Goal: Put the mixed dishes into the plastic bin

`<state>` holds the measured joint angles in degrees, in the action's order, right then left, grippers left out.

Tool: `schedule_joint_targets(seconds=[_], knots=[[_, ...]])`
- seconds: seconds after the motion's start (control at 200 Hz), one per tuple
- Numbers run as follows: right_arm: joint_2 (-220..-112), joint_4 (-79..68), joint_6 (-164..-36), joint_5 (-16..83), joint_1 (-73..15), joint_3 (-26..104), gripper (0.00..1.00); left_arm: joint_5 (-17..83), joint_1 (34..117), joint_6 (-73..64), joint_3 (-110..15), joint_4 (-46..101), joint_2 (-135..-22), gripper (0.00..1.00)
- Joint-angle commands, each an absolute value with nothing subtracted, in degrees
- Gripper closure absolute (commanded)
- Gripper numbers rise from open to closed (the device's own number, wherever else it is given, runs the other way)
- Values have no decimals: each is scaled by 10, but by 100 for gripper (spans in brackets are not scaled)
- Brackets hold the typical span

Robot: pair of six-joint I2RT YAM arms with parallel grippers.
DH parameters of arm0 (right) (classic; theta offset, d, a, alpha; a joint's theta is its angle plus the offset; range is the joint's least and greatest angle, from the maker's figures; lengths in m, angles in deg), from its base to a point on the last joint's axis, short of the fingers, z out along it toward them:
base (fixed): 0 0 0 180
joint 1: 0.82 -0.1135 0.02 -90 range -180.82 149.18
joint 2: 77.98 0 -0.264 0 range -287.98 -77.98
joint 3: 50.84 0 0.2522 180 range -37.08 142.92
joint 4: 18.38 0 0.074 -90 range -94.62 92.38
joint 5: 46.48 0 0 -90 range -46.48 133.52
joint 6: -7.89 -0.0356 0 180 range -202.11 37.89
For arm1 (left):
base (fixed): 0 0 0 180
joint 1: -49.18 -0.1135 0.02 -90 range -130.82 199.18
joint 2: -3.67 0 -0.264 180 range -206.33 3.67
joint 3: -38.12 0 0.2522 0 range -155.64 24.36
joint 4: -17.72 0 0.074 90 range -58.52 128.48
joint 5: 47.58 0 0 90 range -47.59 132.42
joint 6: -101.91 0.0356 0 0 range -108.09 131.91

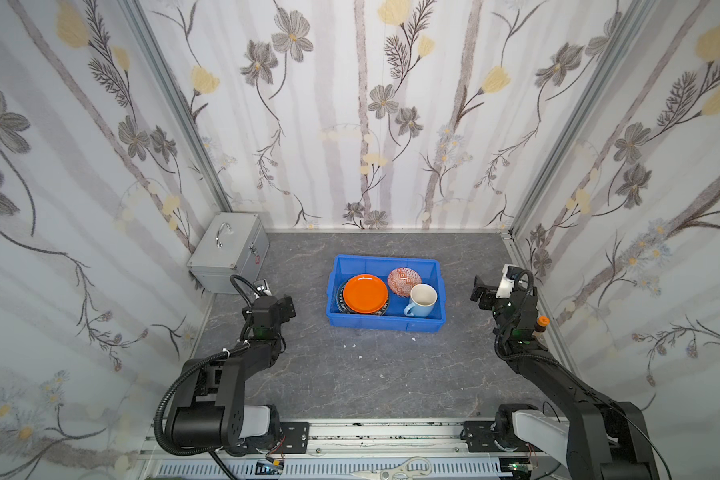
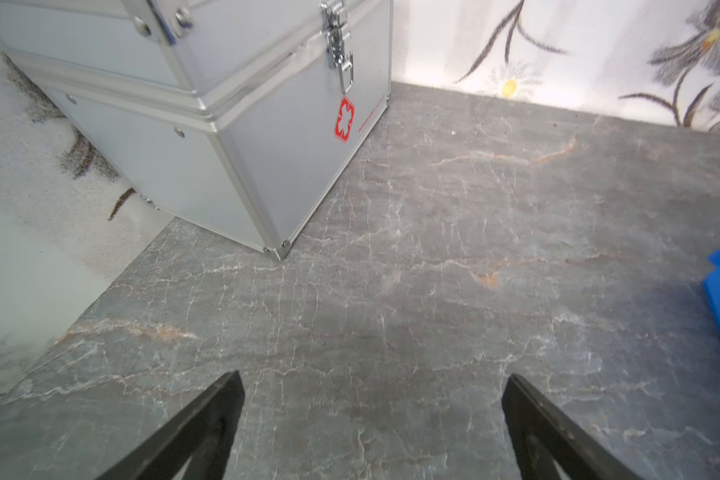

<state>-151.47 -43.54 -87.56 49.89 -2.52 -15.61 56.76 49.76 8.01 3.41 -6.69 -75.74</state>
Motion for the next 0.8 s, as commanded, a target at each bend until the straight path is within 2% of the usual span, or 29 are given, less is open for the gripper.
schedule_joint_targets(seconds=[0.0,0.105,0.16,0.27,0.34,0.42,0.794], knots=[[-1530,-576,-853,493,-15,-176,0,529,495,81,49,-200,-791,0],[-1549,-580,-847,480,-11,-175,0,503,492,90,55,-292,-871,0],[-1563,-597,-842,470,-11,-184,0,486,491,93,36,-222,-854,0],[-1613,-707,-842,469,-11,-227,0,488,492,92,31,-226,-861,0],[-1652,-834,-836,449,-12,-268,0,489,492,92,30,-222,-860,0],[-1633,-789,-849,472,-8,-261,0,492,492,92,29,-224,-862,0],[-1645,-799,-836,450,-9,-256,0,494,493,93,28,-224,-863,0]])
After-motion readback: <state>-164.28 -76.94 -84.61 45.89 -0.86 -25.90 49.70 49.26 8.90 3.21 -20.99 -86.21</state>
